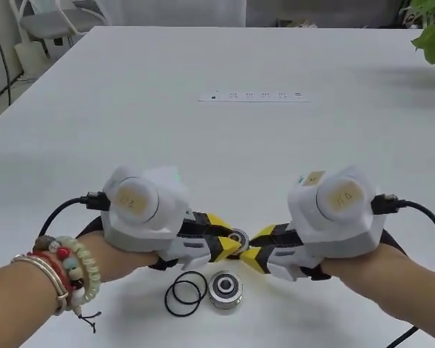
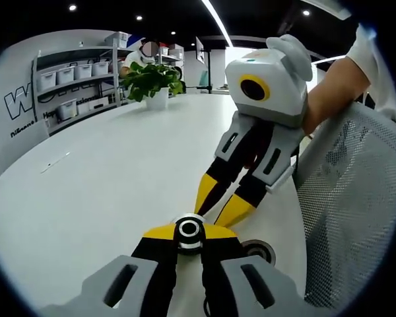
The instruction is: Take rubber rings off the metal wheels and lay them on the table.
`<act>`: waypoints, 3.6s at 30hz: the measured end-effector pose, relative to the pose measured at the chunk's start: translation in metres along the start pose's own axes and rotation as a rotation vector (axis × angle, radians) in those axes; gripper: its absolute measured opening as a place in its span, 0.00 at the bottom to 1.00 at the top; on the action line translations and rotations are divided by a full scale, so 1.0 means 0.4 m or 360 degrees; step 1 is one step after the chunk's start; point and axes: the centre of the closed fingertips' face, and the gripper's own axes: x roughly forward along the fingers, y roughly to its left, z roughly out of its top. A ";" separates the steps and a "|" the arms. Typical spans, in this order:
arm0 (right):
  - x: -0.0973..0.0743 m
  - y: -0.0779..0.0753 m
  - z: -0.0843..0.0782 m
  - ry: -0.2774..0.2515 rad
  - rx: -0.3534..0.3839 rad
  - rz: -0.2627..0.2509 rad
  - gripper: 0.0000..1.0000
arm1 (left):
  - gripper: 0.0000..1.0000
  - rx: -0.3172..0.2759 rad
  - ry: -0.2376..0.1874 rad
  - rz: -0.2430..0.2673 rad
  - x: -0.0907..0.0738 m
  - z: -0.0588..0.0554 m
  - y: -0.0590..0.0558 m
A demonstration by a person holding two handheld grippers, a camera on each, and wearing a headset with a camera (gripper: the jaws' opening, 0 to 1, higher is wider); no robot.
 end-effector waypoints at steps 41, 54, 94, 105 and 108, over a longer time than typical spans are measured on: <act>-0.006 -0.019 -0.009 -0.0013 -0.0030 -0.0059 0.03 | 0.08 0.0012 0.0004 -0.0005 -0.005 -0.002 -0.001; 0.011 0.002 0.010 -0.0073 0.0009 0.0032 0.32 | 0.08 0.0014 -0.0003 -0.0032 -0.005 -0.003 -0.003; 0.005 -0.003 -0.008 0.0016 -0.0078 0.0187 0.05 | 0.08 0.0017 -0.0016 -0.0051 -0.006 -0.002 0.000; 0.000 -0.004 -0.008 -0.0003 0.0048 0.0215 0.03 | 0.08 0.0014 -0.0011 -0.0042 -0.006 -0.003 0.001; -0.002 -0.002 -0.007 -0.0004 0.0097 0.0227 0.03 | 0.08 0.0017 -0.0010 -0.0043 -0.007 -0.003 0.000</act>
